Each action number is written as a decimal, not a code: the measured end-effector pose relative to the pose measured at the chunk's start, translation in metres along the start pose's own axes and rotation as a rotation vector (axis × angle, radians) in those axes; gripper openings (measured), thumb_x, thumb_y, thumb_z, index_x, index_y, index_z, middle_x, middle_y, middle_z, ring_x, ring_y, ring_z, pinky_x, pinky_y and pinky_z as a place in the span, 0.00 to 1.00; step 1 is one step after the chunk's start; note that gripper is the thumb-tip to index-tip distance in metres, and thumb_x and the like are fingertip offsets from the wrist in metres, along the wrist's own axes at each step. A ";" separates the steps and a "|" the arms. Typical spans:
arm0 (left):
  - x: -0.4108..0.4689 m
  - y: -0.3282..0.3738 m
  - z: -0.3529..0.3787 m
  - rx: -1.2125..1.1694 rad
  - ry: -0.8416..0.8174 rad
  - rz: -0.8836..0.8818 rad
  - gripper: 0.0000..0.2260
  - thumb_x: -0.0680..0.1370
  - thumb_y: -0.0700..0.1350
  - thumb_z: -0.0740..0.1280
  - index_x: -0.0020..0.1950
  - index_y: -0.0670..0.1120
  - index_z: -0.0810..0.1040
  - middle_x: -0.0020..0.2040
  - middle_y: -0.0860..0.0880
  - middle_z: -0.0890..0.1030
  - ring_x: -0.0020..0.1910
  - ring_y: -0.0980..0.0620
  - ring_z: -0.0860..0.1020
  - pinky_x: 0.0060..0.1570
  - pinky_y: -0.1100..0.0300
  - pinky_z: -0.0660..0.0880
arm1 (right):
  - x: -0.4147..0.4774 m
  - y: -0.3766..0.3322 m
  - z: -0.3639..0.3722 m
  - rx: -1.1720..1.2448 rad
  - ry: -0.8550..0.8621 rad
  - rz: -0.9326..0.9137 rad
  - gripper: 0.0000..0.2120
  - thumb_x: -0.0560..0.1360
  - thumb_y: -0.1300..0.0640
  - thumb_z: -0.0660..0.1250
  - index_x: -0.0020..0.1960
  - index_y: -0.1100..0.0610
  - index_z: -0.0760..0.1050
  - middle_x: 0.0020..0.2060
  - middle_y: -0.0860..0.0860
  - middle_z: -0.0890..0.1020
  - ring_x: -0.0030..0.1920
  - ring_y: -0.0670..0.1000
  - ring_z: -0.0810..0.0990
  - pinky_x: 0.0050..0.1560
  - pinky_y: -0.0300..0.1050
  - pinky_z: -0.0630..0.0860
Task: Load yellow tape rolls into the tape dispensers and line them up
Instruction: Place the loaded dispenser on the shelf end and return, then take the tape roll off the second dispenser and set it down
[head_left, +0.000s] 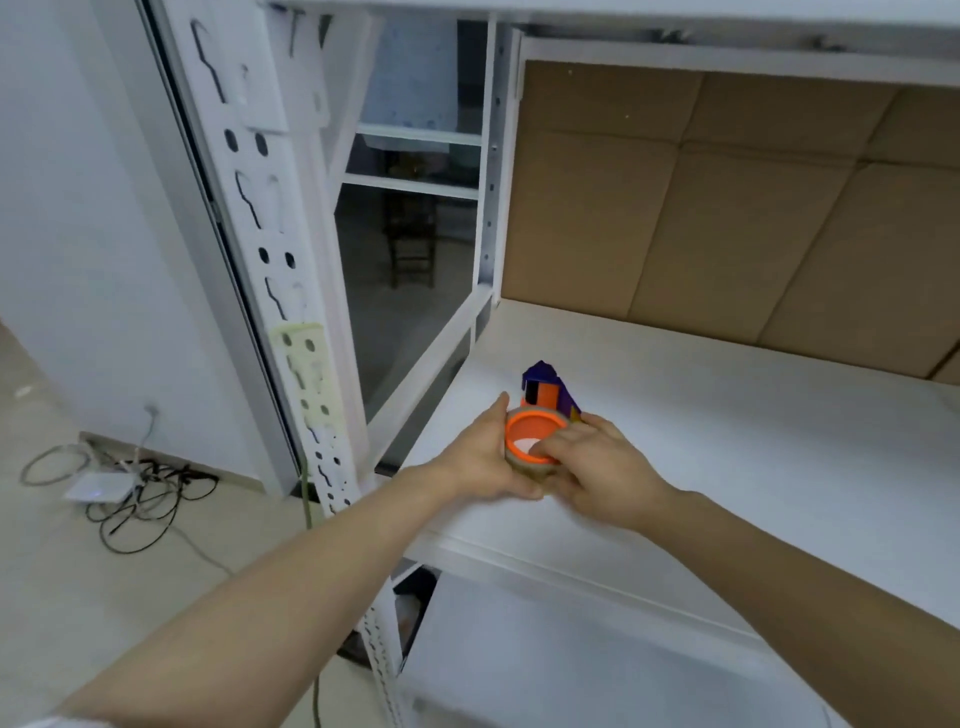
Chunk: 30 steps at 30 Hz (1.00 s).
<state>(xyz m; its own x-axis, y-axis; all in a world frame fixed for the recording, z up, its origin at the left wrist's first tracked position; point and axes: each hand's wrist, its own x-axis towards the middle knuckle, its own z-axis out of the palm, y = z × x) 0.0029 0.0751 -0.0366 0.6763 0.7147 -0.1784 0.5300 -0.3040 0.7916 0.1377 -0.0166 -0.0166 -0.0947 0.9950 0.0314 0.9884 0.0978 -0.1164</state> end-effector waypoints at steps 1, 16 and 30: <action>-0.001 0.000 0.006 -0.004 -0.005 0.004 0.55 0.65 0.41 0.78 0.77 0.43 0.40 0.72 0.48 0.65 0.71 0.50 0.66 0.62 0.65 0.62 | -0.006 -0.003 -0.002 0.132 0.056 0.020 0.24 0.70 0.43 0.54 0.60 0.51 0.74 0.57 0.50 0.78 0.61 0.52 0.72 0.66 0.46 0.63; 0.000 0.005 0.019 0.104 0.098 0.002 0.48 0.56 0.57 0.76 0.71 0.46 0.60 0.67 0.47 0.66 0.65 0.49 0.69 0.56 0.60 0.68 | -0.004 0.043 0.005 0.539 0.210 0.420 0.17 0.80 0.62 0.53 0.68 0.55 0.67 0.60 0.56 0.78 0.58 0.56 0.76 0.57 0.48 0.73; 0.002 0.024 0.006 0.047 0.096 0.014 0.58 0.58 0.52 0.78 0.78 0.45 0.46 0.74 0.47 0.60 0.72 0.48 0.64 0.63 0.61 0.64 | 0.002 0.018 0.005 -0.119 0.040 0.445 0.17 0.73 0.70 0.55 0.62 0.66 0.63 0.49 0.61 0.80 0.40 0.58 0.69 0.31 0.46 0.61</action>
<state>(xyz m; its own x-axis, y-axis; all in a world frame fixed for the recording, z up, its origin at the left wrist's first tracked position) 0.0198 0.0650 -0.0220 0.6329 0.7664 -0.1094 0.5458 -0.3415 0.7652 0.1545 -0.0131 -0.0236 0.3443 0.9379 0.0431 0.9389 -0.3440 -0.0130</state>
